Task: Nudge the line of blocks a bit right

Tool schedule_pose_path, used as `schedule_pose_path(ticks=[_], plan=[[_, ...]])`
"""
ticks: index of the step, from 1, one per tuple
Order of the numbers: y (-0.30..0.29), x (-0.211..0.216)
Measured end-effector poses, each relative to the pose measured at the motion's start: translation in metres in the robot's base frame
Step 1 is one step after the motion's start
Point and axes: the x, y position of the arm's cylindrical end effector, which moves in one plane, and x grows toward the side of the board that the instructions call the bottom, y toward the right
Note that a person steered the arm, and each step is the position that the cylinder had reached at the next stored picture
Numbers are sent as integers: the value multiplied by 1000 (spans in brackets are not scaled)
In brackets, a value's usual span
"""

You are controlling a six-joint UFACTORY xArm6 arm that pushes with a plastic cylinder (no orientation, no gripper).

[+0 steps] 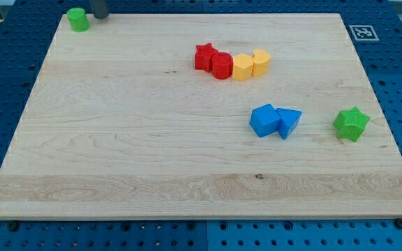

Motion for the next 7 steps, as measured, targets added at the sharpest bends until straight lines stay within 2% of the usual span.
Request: schedule_pose_path(ticks=[1,2,4,5,6,7], plan=[[69,4],[112,12],[140,26],[171,54],[177,92],[157,120]])
